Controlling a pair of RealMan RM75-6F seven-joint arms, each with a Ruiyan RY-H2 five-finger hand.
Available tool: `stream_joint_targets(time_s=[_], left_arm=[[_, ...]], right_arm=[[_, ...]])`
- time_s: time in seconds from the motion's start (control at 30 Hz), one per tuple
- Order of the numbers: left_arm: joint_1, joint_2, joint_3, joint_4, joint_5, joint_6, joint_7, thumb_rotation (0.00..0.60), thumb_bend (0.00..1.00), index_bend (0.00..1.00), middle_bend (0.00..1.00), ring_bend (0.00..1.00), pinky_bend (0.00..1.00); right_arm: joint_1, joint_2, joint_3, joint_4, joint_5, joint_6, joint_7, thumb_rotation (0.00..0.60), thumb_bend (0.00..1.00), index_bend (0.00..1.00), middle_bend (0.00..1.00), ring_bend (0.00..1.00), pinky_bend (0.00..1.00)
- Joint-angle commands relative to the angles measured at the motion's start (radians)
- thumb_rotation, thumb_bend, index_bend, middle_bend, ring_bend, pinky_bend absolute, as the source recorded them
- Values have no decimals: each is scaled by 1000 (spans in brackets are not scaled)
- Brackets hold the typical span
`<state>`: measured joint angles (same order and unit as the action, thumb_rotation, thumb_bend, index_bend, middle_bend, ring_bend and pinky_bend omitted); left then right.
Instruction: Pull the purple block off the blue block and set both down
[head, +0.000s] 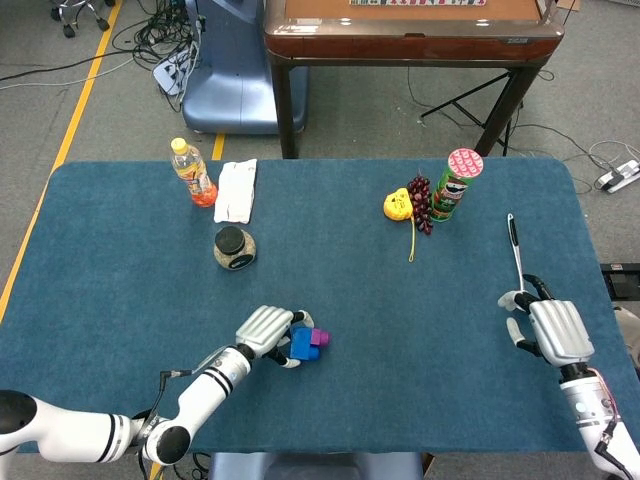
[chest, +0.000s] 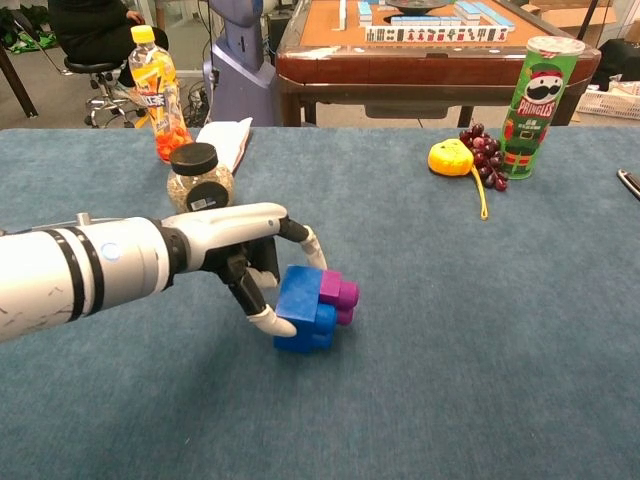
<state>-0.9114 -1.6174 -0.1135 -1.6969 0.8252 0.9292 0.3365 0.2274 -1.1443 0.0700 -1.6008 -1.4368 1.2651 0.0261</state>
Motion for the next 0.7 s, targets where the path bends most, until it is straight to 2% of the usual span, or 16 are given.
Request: stream_joint_targets(time_s=[0.03,0.1,0.17,0.27,0.53,0.7], left_arm=[[17,12,-3,-12,0,13,-16,600,322,527,1000,868,1000],[25,27,-3,-26,-10,12,-20,600,323,524,1000,868,1000],[33,39,-9,-41,-18,16,-29,600,323,519,1000,869,1000],[51,54,-21,-63,-23,38,-47,600,323,518,1000,870,1000],[78,119,-51,-133,-50,39,-91,600,335,534,1000,875,1000],[92,157,-74,-178,-58,48,-118,600,335,537,1000,876,1000]], right_arm=[[11,-5,8,-8,-8,-1,-1,600,410,425,496,462,641],[24,-9,16,-18,-15,-4,-3,600,341,427,534,503,680],[38,-12,24,-30,-21,-10,-4,600,260,434,618,585,741],[71,-10,37,-65,-27,-41,-2,600,199,436,746,707,832],[163,-10,81,-141,-18,-127,-11,600,155,451,956,913,988],[229,-27,115,-169,27,-201,-10,600,152,466,1000,985,1000]])
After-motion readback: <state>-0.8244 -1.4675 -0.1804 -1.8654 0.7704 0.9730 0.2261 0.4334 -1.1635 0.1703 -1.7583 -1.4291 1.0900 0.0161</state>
